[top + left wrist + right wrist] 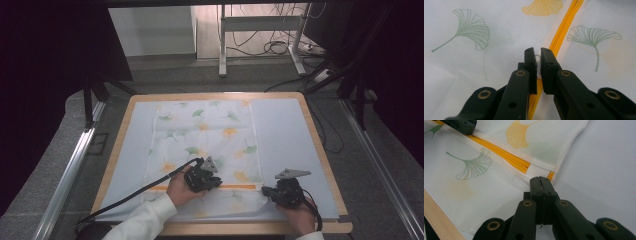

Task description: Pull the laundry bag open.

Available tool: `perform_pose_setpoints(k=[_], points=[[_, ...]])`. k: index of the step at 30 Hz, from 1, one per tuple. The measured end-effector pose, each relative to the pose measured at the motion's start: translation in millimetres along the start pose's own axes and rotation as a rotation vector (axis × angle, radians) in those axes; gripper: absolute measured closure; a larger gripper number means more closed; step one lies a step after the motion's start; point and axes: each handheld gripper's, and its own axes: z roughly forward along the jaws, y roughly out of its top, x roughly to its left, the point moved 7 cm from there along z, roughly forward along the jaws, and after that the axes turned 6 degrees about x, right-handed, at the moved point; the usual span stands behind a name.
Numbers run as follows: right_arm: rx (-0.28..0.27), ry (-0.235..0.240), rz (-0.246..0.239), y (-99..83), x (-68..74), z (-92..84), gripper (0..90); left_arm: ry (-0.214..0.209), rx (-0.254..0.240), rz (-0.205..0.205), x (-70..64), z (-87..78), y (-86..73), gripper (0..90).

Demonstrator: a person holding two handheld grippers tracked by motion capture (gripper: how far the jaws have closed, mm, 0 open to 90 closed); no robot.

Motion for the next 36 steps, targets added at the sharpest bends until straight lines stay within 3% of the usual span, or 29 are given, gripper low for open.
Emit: perform_pose_setpoints(k=[25, 36], points=[[0.0, 0.0, 0.001, 0.0, 0.0, 0.0, 89.8, 0.004, 0.006, -0.029, 5.9, -9.9, -14.6, 85.0], [0.0, -0.001, 0.003, -0.1, 0.2, 0.0, 89.8, 0.019, 0.013, -0.02, 7.6, -13.2, -19.3, 85.0]])
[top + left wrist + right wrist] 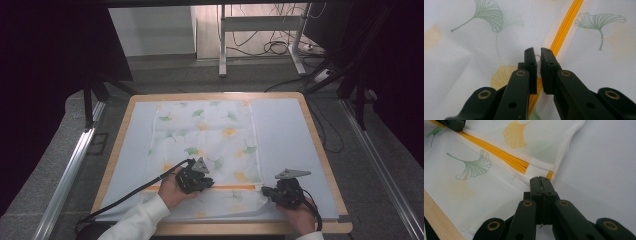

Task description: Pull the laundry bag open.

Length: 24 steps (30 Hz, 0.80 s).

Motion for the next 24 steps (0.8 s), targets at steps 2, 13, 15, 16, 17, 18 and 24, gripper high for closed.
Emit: perform_pose_setpoints(k=[2, 13, 15, 16, 17, 18, 24], points=[[0.002, 0.001, 0.0, -0.1, -0.1, -0.1, 89.8, -0.001, -0.003, -0.008, 0.3, -0.5, -0.7, 85.0], [0.001, 0.002, 0.0, 0.0, -0.2, 0.0, 89.8, 0.028, 0.005, 0.007, 2.6, -2.7, -4.2, 85.0], [0.001, 0.001, 0.0, -0.1, -0.2, -0.1, 89.8, 0.032, 0.007, 0.005, 3.8, -3.8, -6.1, 85.0], [0.001, 0.001, 0.0, -0.1, -0.1, -0.1, 89.8, 0.032, 0.007, 0.005, 3.8, -3.8, -6.1, 85.0], [0.002, 0.001, 0.0, -0.1, -0.1, -0.1, 89.8, 0.033, 0.008, 0.003, 4.7, -4.5, -7.2, 85.0], [0.002, 0.001, 0.0, -0.1, -0.1, -0.1, 89.8, 0.031, 0.008, -0.001, 5.4, -5.1, -8.2, 85.0], [0.0, -0.001, 0.001, 0.0, 0.1, 0.0, 89.8, 0.039, 0.014, -0.01, 9.2, -9.8, -15.3, 85.0]])
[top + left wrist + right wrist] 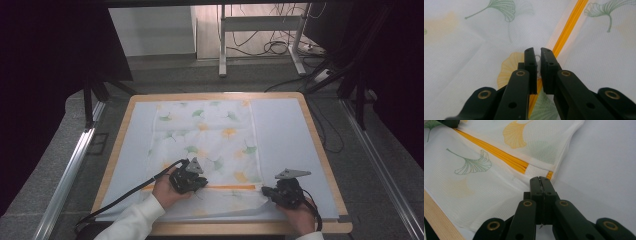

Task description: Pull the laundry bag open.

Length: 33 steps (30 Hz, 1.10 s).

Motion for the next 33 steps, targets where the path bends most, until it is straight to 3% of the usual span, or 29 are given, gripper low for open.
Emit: perform_pose_setpoints(k=[33], points=[[0.0, -0.003, -0.002, 0.1, 0.2, 0.0, 89.8, 0.01, 0.013, -0.061, 19.0, -19.8, -31.8, 85.0]])
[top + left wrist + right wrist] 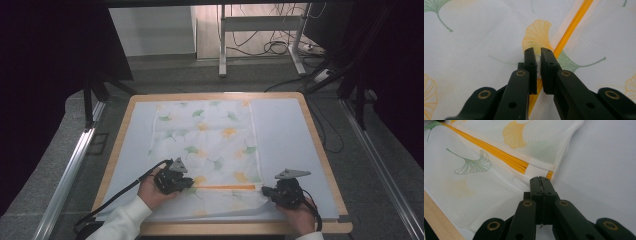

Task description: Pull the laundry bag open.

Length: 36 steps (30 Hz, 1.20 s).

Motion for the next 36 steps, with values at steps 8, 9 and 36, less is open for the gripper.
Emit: perform_pose_setpoints(k=[8, 9, 36], points=[[0.001, -0.001, 0.0, 0.1, 0.0, 0.0, 89.8, 0.009, 0.006, -0.011, 3.8, -3.8, -6.2, 85.0], [0.0, 0.0, -0.001, 0.1, 0.0, 0.0, 89.8, 0.009, 0.006, -0.011, 4.0, -4.1, -6.6, 84.9], [0.001, 0.0, -0.001, 0.1, 0.0, 0.0, 89.8, 0.042, 0.013, -0.066, 18.5, -21.9, -35.3, 84.9]])
